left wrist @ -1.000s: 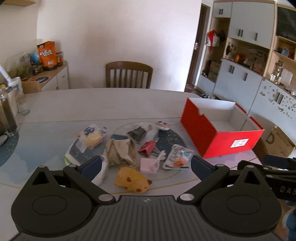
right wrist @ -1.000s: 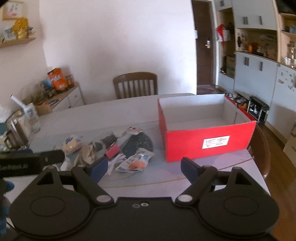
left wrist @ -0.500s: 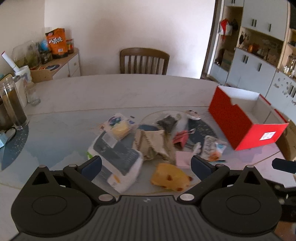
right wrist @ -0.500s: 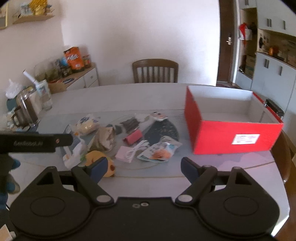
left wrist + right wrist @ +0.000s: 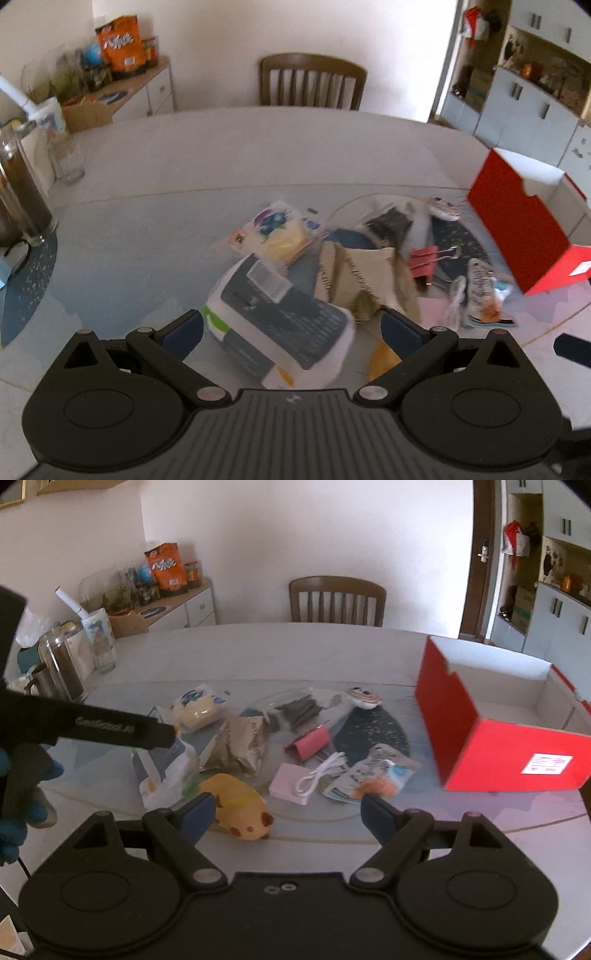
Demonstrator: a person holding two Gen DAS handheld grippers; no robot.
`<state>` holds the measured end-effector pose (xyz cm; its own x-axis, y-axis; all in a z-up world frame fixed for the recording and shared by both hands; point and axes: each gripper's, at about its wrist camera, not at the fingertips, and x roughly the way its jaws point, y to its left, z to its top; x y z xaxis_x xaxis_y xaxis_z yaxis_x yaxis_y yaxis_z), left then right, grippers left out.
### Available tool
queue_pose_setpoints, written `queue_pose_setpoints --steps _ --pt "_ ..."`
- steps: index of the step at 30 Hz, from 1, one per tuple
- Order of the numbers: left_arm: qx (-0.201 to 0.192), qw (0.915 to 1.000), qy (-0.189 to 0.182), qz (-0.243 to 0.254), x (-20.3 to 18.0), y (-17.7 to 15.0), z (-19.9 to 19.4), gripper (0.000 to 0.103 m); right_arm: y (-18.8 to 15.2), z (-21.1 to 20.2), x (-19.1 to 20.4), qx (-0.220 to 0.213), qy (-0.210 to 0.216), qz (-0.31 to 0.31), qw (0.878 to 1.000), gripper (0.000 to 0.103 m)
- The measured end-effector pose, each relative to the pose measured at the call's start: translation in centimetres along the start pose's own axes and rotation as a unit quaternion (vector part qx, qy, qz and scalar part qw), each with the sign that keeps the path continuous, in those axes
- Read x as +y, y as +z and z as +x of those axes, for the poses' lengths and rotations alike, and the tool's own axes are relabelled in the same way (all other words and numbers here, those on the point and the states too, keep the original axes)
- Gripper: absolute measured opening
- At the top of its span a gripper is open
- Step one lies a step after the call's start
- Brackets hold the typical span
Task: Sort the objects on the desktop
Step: 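Move left tool toward the white tissue pack while right tool approaches the yellow squishy toy, then close left tool on the tissue pack while right tool closes on the yellow toy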
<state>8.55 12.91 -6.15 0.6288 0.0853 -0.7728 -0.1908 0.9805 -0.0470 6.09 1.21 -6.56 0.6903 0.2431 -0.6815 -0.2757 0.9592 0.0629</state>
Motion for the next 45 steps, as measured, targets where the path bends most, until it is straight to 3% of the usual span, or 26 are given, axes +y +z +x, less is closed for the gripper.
queue_pose_setpoints --steps 19,31,35,40,41,43,45 --pt "0.076 0.9971 -0.004 -0.006 2.0 1.5 5.6 0.103 0.6 5.9 3.5 0.051 0.004 -0.020 0.998 0.086" --pt "0.098 0.9940 -0.048 -0.010 3.4 0.9 6.9 0.101 0.6 9.2 4.2 0.083 -0.001 -0.036 0.996 0.084" --pt "0.099 0.9923 -0.073 -0.013 3.7 1.0 7.1 0.090 0.6 9.8 4.3 0.089 -0.001 -0.035 0.995 0.084" --pt "0.110 0.9897 -0.091 -0.007 4.0 0.8 7.4 0.063 1.0 10.2 4.6 0.095 0.004 -0.038 0.995 0.082" --pt "0.113 0.9891 -0.094 -0.007 4.1 0.7 7.5 0.062 1.0 10.2 4.6 0.098 0.004 -0.037 0.994 0.081" --pt "0.116 0.9884 -0.098 -0.009 4.4 0.5 7.5 0.056 1.0 10.4 4.6 0.106 0.011 -0.035 0.994 0.069" --pt "0.112 0.9886 -0.101 -0.003 4.5 0.4 7.4 0.054 1.0 10.3 4.8 0.108 0.013 -0.036 0.993 0.069"
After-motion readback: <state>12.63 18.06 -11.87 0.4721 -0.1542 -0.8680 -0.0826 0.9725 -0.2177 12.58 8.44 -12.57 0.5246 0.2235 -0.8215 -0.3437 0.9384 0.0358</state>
